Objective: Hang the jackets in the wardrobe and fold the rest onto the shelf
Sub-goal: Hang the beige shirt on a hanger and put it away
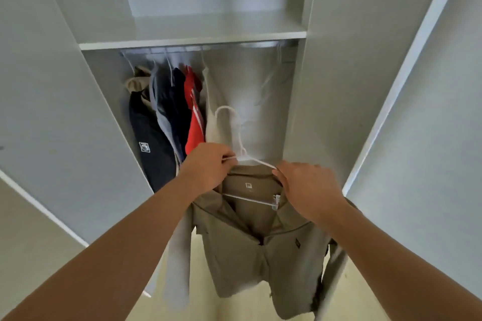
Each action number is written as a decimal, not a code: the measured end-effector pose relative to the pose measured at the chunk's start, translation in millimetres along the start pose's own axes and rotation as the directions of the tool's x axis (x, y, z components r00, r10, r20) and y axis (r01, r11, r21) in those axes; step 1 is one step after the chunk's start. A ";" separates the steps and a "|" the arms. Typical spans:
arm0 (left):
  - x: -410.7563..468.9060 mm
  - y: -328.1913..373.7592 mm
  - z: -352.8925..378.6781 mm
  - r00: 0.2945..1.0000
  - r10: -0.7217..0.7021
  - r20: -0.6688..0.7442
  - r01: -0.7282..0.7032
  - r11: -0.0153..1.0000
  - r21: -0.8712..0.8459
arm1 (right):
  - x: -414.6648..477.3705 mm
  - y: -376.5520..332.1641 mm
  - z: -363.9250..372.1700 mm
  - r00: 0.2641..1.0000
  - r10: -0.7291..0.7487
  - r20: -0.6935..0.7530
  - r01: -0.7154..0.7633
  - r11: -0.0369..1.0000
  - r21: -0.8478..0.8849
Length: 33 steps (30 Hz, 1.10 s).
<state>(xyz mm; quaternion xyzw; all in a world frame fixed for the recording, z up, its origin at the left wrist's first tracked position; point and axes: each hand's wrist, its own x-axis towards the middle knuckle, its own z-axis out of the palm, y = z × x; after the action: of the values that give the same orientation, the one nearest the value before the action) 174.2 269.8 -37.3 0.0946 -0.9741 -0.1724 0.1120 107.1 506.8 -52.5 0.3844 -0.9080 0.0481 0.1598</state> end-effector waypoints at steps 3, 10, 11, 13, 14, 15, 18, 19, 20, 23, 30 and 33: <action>56.4 -13.6 2.7 0.986 0.147 0.073 -0.134 0.979 -0.154 | 27.6 2.9 1.9 0.993 0.109 0.040 -0.106 0.992 -0.062; 183.9 -27.6 36.3 0.941 0.300 0.159 -0.260 0.937 -0.232 | 100.1 22.6 16.6 0.940 0.326 0.095 -0.307 0.935 -0.177; 201.5 -30.5 42.1 0.940 0.306 0.149 -0.267 0.935 -0.235 | 112.2 25.9 21.8 0.934 0.344 0.098 -0.323 0.928 -0.184; 231.0 -38.5 53.0 0.944 0.299 0.140 -0.255 0.930 -0.264 | 136.7 29.2 31.0 0.921 0.366 0.131 -0.342 0.924 -0.170; 243.4 -41.4 57.3 0.945 0.289 0.154 -0.234 0.925 -0.300 | 149.0 30.7 34.5 0.913 0.376 0.156 -0.354 0.923 -0.152; 254.1 -44.4 60.6 0.944 0.279 0.174 -0.208 0.916 -0.342 | 160.9 31.8 38.6 0.906 0.385 0.175 -0.366 0.921 -0.130; 288.7 -57.7 66.8 0.959 0.189 0.211 -0.077 0.891 -0.448 | 198.7 33.7 54.0 0.897 0.401 0.188 -0.393 0.916 -0.078; 301.2 -61.1 67.5 0.966 0.157 0.206 -0.043 0.881 -0.471 | 213.0 35.7 60.2 0.892 0.412 0.186 -0.405 0.911 -0.077; 313.6 -64.3 68.0 0.973 0.126 0.195 -0.015 0.872 -0.489 | 226.8 37.2 66.4 0.887 0.422 0.186 -0.415 0.907 -0.077; 349.5 -80.1 71.7 0.986 0.084 0.146 -0.011 0.896 -0.443 | 263.8 35.5 86.8 0.866 0.441 0.234 -0.437 0.897 -0.072; 437.0 -121.3 75.4 0.946 0.212 0.246 -0.118 0.931 -0.346 | 338.4 24.8 137.3 0.809 0.535 0.241 -0.535 0.842 -0.075; 463.9 -139.1 73.9 0.927 0.276 0.256 -0.180 0.922 -0.343 | 367.9 14.1 154.5 0.771 0.596 0.224 -0.599 0.799 -0.061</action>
<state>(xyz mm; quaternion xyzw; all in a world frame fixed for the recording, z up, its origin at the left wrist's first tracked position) -268.0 61.4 -68.6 -0.0667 -0.9442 -0.3227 -0.0037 -182.5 233.0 -77.6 0.0803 -0.9948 0.0573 0.0267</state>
